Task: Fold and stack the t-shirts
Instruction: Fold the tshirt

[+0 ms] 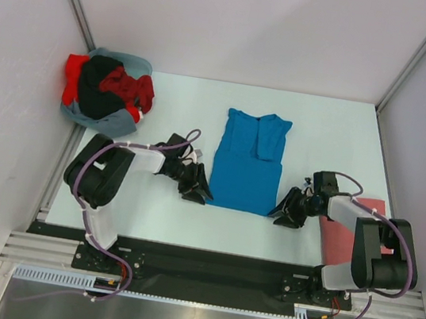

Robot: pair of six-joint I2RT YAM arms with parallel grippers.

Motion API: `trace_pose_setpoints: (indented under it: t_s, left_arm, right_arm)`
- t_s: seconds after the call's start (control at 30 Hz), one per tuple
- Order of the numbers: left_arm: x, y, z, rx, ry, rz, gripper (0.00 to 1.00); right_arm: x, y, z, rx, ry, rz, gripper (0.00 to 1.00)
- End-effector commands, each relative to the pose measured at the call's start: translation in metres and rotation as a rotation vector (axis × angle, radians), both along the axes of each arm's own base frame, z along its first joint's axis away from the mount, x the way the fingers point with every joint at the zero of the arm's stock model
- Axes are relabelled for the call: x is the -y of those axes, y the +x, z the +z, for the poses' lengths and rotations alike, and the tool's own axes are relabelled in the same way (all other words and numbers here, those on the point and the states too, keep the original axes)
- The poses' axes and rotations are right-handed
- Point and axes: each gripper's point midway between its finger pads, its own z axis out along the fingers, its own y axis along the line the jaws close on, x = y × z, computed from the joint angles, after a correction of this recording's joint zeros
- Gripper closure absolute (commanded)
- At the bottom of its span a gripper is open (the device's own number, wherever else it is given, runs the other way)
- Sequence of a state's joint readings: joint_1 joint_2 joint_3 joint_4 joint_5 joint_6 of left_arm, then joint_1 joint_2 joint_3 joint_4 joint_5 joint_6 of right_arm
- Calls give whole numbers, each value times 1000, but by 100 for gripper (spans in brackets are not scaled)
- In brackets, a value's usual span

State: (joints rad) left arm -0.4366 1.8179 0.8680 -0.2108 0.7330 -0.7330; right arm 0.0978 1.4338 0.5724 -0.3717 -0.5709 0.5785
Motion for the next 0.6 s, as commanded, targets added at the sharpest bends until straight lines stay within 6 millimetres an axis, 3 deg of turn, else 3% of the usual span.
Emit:
trace_pose_setpoints:
  t_s: [0.0,0.27,0.43,0.57]
  left_arm:
    - [-7,0,-24,6,90,9,53]
    - [-7,1,-31,-12,98,8,59]
    - [-3,8,-29,1,88,6,69]
    - [-2,12,-27,14,90,10,79]
  right_arm:
    - [14,13,-16,15,-82,-54,56]
    - [24,15,-20,-5,-119,-107,58]
    - [24,22,-21,6,-114,-122,60]
    - [20,21,-25,-18,-93,-121,69]
